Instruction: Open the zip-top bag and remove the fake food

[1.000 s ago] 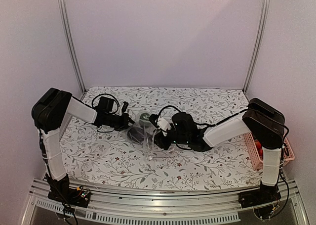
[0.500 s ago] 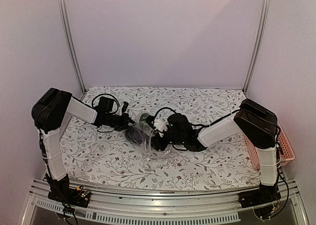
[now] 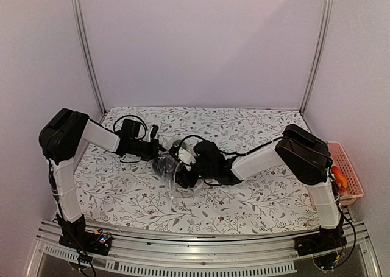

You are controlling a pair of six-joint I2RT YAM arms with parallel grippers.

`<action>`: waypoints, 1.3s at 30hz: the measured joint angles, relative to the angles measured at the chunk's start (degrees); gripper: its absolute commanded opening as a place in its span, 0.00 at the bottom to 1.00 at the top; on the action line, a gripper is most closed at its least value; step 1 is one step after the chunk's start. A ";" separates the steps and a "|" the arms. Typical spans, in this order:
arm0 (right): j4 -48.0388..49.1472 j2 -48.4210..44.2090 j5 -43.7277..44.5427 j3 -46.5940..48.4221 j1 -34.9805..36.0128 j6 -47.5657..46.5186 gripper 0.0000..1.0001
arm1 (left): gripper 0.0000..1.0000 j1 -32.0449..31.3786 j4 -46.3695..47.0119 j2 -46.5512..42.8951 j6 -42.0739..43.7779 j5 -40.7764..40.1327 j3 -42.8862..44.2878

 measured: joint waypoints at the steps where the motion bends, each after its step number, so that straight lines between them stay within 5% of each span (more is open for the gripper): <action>1: -0.42 0.42 0.39 0.31 0.02 0.13 0.61 | 0.00 0.00 0.04 0.00 -0.02 0.00 0.00; 4: -1.27 0.74 1.29 0.55 0.15 0.35 0.47 | 0.00 0.00 0.46 0.00 -0.02 -0.02 0.00; 9: -1.44 0.61 2.43 0.33 0.35 0.96 0.39 | 0.00 0.07 0.63 0.00 -0.04 -0.42 -0.02; 39: -5.29 -21.16 11.04 -22.12 0.33 6.08 0.34 | 0.00 7.76 -0.44 -3.69 -2.38 -7.61 -4.59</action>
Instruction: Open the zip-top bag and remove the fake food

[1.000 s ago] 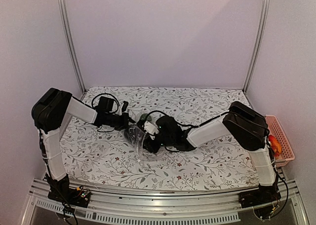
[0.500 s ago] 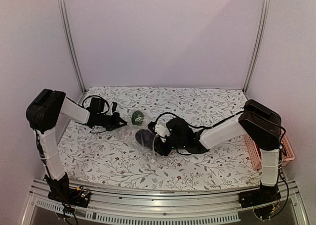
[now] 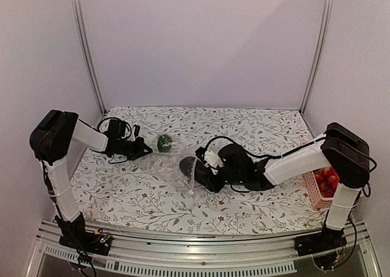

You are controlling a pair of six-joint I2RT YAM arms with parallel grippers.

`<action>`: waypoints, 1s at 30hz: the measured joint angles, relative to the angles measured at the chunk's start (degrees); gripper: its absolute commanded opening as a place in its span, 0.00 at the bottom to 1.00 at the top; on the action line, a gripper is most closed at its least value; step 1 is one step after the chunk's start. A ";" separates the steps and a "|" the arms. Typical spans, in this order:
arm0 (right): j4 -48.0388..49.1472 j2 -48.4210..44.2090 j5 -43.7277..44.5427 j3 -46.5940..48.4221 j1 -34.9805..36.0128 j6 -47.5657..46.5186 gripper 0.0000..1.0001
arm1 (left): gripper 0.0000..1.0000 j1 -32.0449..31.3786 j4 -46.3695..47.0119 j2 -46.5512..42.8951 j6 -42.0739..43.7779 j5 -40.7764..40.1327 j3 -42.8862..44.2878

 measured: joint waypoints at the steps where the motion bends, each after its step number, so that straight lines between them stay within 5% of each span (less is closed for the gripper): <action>1: -0.79 -0.66 0.70 0.00 0.00 0.15 0.34 | 0.00 0.00 -0.02 0.00 -0.02 -0.07 0.00; 10: -8.52 -9.20 3.65 -5.95 -1.88 3.89 0.34 | 0.00 0.00 0.00 -0.20 -0.44 -0.87 -0.26; 20: -15.96 -25.16 1.75 -11.34 -11.82 9.66 0.34 | 0.00 0.02 0.17 -0.20 -1.60 -1.14 -0.26; 30: -25.73 -42.97 3.78 -14.08 -32.00 16.06 0.32 | 0.00 0.11 2.49 0.61 -2.67 0.31 -0.26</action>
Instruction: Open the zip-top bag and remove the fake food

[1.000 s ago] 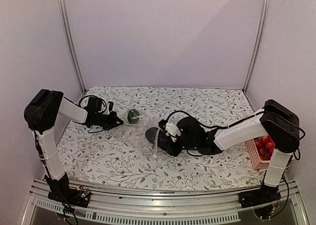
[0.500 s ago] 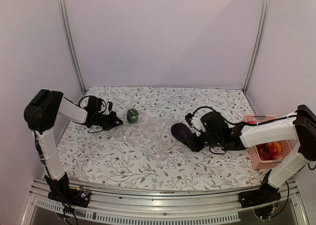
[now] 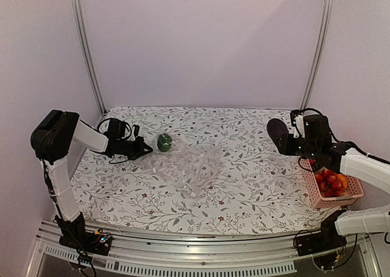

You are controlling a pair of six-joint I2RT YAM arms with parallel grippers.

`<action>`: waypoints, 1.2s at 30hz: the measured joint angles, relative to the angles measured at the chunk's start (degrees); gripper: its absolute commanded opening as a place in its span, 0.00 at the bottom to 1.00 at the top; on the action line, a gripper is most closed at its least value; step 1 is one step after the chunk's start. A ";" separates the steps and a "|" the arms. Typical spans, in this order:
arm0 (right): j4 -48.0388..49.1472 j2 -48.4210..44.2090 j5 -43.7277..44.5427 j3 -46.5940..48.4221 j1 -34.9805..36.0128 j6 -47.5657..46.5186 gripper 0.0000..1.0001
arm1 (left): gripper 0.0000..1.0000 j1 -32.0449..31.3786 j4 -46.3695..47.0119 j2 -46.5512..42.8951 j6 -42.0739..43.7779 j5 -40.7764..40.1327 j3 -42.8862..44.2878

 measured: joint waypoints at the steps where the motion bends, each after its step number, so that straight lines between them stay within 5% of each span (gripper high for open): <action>1: -1.29 -2.19 0.42 -0.50 -2.27 0.90 0.32 | 0.00 0.00 0.26 0.26 -0.11 0.09 0.00; 7: -5.44 -8.70 2.71 -2.54 -12.26 5.68 0.27 | 0.00 0.02 1.22 1.46 -0.42 0.98 0.11; 25: -12.94 -7.41 9.31 -5.27 -30.88 21.31 0.29 | 0.00 0.02 2.60 2.67 -1.42 2.54 0.85; 36: -14.69 -3.58 8.68 -5.79 -34.99 24.39 0.98 | 0.00 0.02 2.73 2.69 -1.46 2.69 0.85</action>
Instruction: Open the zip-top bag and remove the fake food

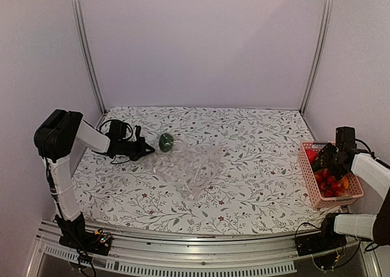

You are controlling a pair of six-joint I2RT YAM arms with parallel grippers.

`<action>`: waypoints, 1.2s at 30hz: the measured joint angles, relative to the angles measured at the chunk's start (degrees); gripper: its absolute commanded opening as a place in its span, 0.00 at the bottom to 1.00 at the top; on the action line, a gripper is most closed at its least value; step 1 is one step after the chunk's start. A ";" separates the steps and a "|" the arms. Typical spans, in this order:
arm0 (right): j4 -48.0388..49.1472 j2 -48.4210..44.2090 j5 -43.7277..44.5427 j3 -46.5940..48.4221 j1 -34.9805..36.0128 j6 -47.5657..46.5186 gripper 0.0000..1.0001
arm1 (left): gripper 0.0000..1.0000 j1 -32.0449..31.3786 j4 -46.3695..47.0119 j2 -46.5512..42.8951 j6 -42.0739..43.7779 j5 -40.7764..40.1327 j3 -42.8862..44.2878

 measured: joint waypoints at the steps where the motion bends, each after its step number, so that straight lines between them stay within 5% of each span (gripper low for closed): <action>1: 0.04 0.00 0.02 0.02 -0.02 0.33 0.99 | 0.00 0.00 0.00 0.00 0.00 0.00 0.00; 16: 7.67 -2.80 -16.76 -0.02 -0.11 -11.47 0.99 | 0.01 -0.22 1.81 -6.10 -0.68 -3.04 -6.69; 21: 11.91 -4.44 -26.32 0.00 -0.07 -16.85 0.96 | 0.12 -1.14 1.79 -8.79 -0.85 -5.77 -8.70; 25: 15.10 -2.38 -35.39 0.00 1.73 -19.61 0.87 | 0.32 -2.21 1.60 -10.29 -0.59 -7.41 -9.86; 31: 20.48 3.76 -45.35 0.24 13.33 -21.57 0.76 | 0.55 -2.45 1.11 -13.09 -0.24 -8.63 -10.38; 36: 23.37 8.90 -48.33 0.98 21.73 -23.02 0.63 | 0.60 -2.25 0.35 -14.75 0.11 -8.81 -9.64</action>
